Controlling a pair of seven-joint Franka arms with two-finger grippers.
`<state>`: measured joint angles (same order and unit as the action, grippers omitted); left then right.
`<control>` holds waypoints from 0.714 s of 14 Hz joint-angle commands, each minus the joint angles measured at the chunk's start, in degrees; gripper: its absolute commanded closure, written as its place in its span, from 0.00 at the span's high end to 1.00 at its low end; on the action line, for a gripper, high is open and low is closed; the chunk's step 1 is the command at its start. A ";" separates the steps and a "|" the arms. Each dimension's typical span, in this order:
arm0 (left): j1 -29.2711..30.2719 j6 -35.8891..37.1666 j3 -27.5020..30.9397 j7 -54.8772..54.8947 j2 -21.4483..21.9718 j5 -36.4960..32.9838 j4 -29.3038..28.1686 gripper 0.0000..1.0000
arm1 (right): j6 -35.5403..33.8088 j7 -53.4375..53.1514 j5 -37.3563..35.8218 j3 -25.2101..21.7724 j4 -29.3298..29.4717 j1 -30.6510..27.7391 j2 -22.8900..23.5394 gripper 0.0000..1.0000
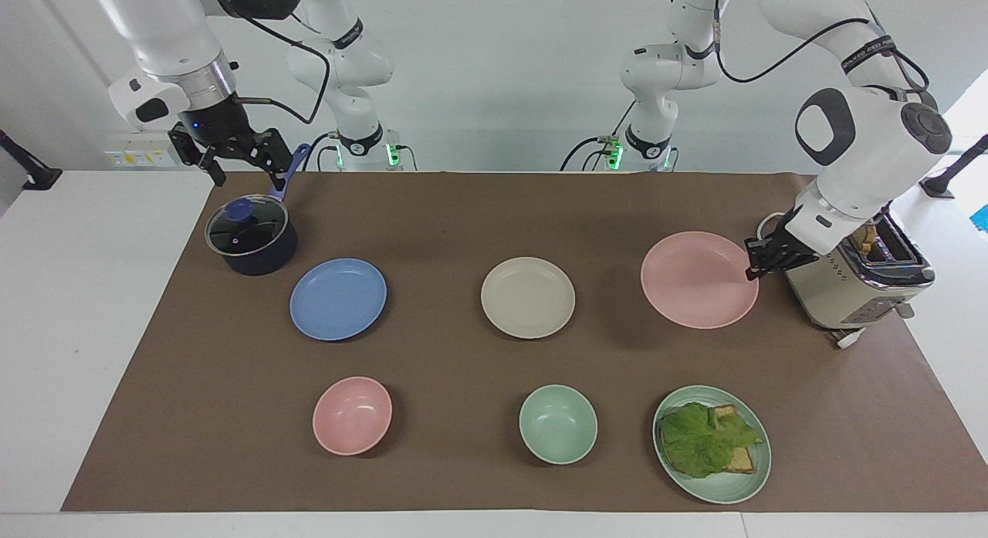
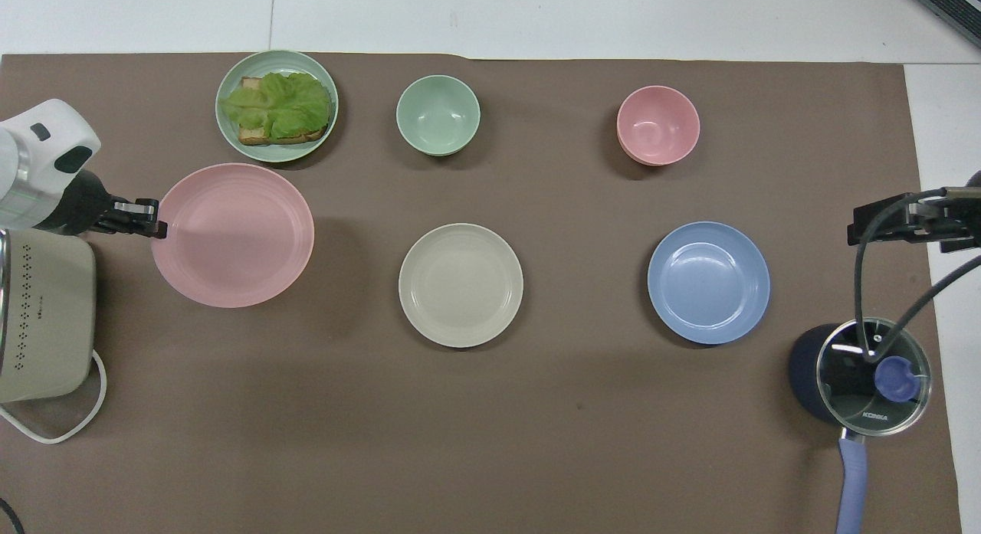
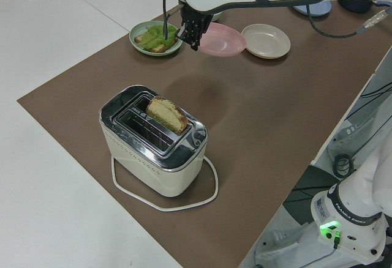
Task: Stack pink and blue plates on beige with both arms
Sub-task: 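Grasp the pink plate rim with the left gripper and lift it, then carry the pink plate onto the beige plate and lower it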
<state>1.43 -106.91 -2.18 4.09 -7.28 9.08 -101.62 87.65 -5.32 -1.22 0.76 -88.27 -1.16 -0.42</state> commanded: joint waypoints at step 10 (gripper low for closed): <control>-25.94 -21.31 -0.28 -24.84 0.69 1.73 -13.76 0.00 | -0.11 -0.39 1.13 -0.06 -0.86 -0.51 -0.90 1.00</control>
<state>-22.36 -124.34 -3.62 -20.53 -7.98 9.95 -111.42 87.65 -5.32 -1.22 0.74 -88.27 -1.16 -0.42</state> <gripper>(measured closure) 0.952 0.000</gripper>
